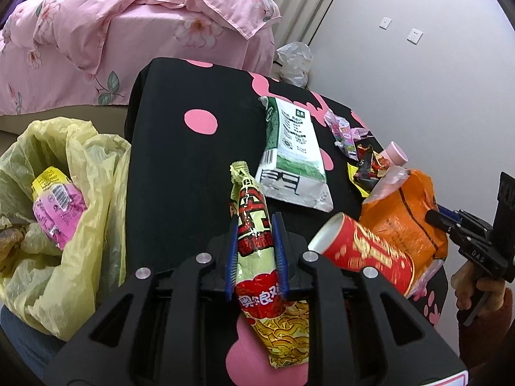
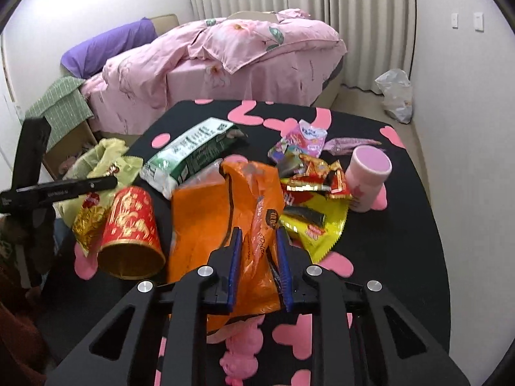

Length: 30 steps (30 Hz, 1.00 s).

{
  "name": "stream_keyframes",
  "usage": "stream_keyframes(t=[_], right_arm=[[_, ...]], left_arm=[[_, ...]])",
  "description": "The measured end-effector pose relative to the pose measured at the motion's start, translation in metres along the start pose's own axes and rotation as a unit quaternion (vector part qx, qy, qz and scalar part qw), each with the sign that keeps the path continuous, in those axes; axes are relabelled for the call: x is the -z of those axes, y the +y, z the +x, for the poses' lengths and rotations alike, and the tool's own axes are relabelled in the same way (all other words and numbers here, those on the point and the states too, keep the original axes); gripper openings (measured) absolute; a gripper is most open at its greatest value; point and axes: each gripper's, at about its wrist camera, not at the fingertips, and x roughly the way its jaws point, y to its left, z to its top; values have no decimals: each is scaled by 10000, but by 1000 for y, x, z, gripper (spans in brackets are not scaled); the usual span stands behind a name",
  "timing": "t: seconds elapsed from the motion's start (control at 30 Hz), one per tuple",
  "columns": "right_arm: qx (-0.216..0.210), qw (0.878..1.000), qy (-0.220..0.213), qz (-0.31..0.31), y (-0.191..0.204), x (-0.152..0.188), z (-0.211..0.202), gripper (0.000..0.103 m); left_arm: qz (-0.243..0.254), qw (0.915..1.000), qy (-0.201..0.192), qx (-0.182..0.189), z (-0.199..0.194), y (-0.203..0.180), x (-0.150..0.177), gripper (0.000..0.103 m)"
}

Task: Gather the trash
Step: 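Grasp the yellow chip bag with the left tool while the right tool grasps the orange bag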

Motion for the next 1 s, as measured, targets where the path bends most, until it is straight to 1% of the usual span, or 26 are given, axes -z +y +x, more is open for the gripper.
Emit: stream_keyframes(t=[0.07,0.13,0.17,0.2,0.27,0.37,0.5,0.6,0.63,0.67,0.7,0.73,0.77,0.87,0.97,1.0], right_arm=[[-67,10000,46,30,0,4,1,22],[-164,9998,23,118,-1,7,0,25],[-224,9996,1,185,-2,8,0,33],[-291,9992,-21,262,-3,8,0,43],[-438,9984,-66,356,-4,8,-1,48],[-570,9977,-65,357,-1,9,0,48],[-386,9991,18,159,8,12,7,48],[-336,9989,306,122,13,14,26,48],[-350,9986,384,110,15,15,31,48],[-316,9991,284,6,20,15,32,45],[-306,9992,226,-88,24,15,32,35],[-266,9993,201,-176,27,15,32,32],[-204,9993,181,-245,29,14,32,25],[-237,9994,32,-239,28,12,23,21],[-104,9995,-261,-160,21,6,6,20],[-67,9994,-332,-122,18,5,2,20]], left_arm=[[41,10000,11,16,-1,-2,4,18],[70,10000,14,26,-3,-3,6,18],[79,10000,18,34,-3,-4,7,18],[81,10000,21,46,-4,-4,8,18],[82,10000,22,50,-5,-4,9,18],[65,9999,40,70,-5,-3,11,19],[55,9998,94,144,-5,-3,13,21],[71,9995,82,305,-8,-4,14,25],[82,9994,78,334,-9,-4,14,26],[108,9992,76,375,-11,-4,14,26],[137,9991,73,400,-12,-5,14,26],[171,9990,69,409,-14,-5,14,27],[221,9989,49,416,-16,-6,13,28],[283,9985,-2,462,-24,-3,7,31],[310,9982,119,497,-23,0,-6,33],[278,9984,167,458,-20,1,-11,33]])
